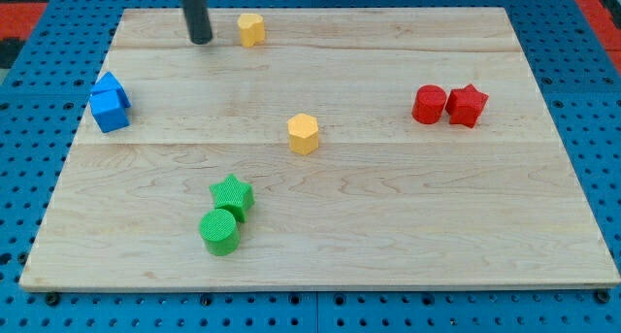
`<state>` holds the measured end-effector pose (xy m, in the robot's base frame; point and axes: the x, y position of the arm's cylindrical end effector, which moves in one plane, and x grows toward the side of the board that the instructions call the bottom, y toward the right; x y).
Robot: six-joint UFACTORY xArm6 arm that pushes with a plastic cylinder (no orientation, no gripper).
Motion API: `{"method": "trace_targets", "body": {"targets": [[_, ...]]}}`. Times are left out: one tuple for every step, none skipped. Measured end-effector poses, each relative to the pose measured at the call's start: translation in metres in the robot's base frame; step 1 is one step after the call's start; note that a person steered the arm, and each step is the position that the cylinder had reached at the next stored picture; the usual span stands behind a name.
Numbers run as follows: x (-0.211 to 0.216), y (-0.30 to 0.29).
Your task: Move the yellow hexagon slightly to the up
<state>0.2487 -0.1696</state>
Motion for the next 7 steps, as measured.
{"method": "trace_targets", "body": {"targets": [[-0.005, 0.097], [0.011, 0.133], [0.102, 0.178], [0.201, 0.223], [0.223, 0.151], [0.208, 0.162], [0.204, 0.162]]}}
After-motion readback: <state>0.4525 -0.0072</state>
